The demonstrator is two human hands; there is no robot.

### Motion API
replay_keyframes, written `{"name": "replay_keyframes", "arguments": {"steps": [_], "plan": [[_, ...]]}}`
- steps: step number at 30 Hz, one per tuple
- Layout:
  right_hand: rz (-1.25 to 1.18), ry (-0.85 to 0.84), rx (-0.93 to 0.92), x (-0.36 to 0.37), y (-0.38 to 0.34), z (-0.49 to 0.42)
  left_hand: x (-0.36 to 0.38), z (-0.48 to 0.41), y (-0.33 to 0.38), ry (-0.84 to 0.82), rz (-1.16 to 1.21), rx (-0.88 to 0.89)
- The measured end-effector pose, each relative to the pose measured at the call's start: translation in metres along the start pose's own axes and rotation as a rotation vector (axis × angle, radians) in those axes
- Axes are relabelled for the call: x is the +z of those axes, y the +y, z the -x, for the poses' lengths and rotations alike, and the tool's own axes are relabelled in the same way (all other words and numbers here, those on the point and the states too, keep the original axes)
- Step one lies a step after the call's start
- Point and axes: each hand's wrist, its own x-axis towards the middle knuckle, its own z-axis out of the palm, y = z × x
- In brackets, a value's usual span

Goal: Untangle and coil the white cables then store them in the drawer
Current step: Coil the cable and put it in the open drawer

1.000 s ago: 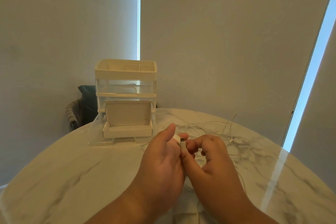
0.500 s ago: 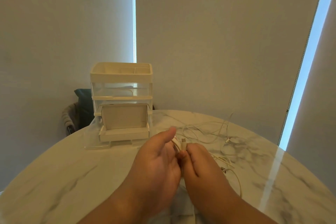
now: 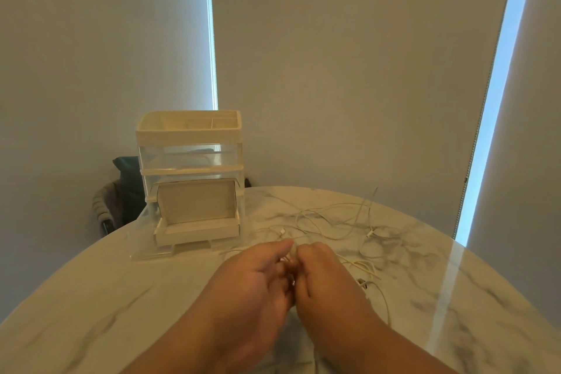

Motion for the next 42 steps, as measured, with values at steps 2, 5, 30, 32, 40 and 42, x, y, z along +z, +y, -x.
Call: {"name": "replay_keyframes", "arguments": {"steps": [2, 5, 30, 32, 40, 42], "plan": [[-0.026, 0.05, 0.06, -0.003, 0.008, -0.004, 0.004, 0.008, 0.009, 0.005, -0.02, 0.023], [-0.097, 0.059, 0.118, -0.017, 0.014, -0.007, -0.001, 0.012, 0.025, 0.176, -0.386, 0.299], [-0.922, 0.17, 0.491, 0.0, 0.0, 0.001, -0.022, -0.021, -0.013, 0.255, -0.875, 0.443], [-0.882, 0.163, 0.482, -0.001, 0.001, 0.001, -0.022, -0.02, -0.015, 0.251, -0.819, 0.425], [-0.69, -0.023, 0.312, -0.01, 0.0, 0.004, -0.025, -0.021, -0.012, 0.278, -0.865, 0.472], [-0.688, -0.078, 0.29, -0.011, 0.002, 0.004, -0.028, -0.023, -0.011, 0.279, -0.838, 0.462]]}}
